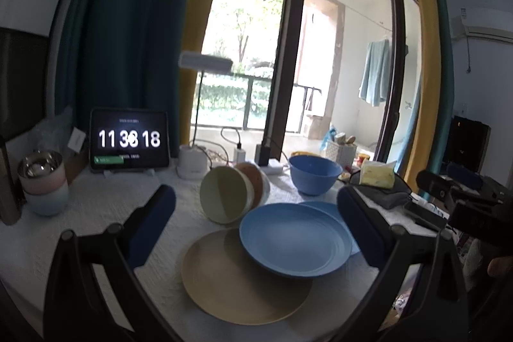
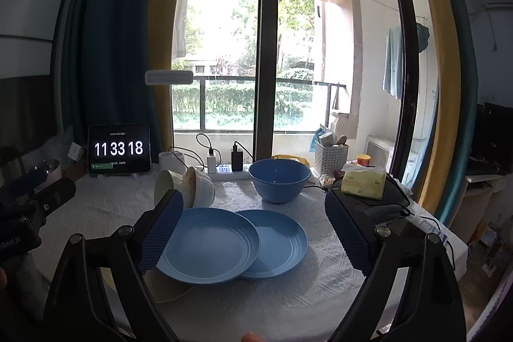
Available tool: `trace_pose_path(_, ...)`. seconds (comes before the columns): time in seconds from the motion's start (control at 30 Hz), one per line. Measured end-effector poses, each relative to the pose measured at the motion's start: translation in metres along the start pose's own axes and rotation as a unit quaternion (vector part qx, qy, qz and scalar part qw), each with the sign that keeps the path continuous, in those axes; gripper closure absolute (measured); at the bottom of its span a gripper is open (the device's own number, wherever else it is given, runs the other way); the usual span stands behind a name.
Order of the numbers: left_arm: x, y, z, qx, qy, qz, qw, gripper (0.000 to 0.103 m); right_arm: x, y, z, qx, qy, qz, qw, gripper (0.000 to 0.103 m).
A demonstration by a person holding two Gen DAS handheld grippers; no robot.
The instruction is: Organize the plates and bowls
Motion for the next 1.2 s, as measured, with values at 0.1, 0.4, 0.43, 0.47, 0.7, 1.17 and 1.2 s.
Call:
trace_pose_path(0.1,-0.003,-0.014,0.001,-0.001,-0.005,-0.015,0.9999,0.002,-0.004,-0.010,0.003,0.001,-0.003,-0.013,1.000,0.013)
trace_pose_path(0.4,-0.012,-0.043,0.006,0.001,-0.021,-0.040,0.9990,0.002,-0.012,-0.039,0.013,-0.004,-0.012,-0.041,0.999,0.019)
trace_pose_path(0.43,-0.013,-0.046,0.007,0.003,-0.023,-0.043,0.9988,0.002,-0.013,-0.042,0.014,-0.004,-0.014,-0.044,0.999,0.020)
trace_pose_path(0.47,-0.014,-0.049,0.007,0.006,-0.026,-0.048,0.9985,0.002,-0.013,-0.045,0.015,-0.004,-0.016,-0.047,0.999,0.022)
trace_pose_path(0.7,-0.023,-0.074,0.005,0.017,-0.026,-0.078,0.9965,0.002,-0.019,-0.069,0.020,-0.001,-0.017,-0.069,0.997,0.025)
trace_pose_path(1.17,-0.047,-0.140,0.003,0.024,-0.020,-0.171,0.9847,0.028,-0.036,-0.128,0.027,0.021,-0.026,-0.122,0.992,0.053)
trace_pose_path(1.2,-0.050,-0.145,0.003,0.026,-0.018,-0.181,0.9830,0.032,-0.038,-0.132,0.028,0.024,-0.029,-0.126,0.991,0.054)
Point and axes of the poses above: each gripper's, at about its wrist camera, not at the fingertips, and y roughly against the way its jaws point, z to its right, x to its top, the point moved 4 cm from there along -y, roughly the way its jaws point, and after that the axes turned 4 degrees about -z, right-handed, at the moved point
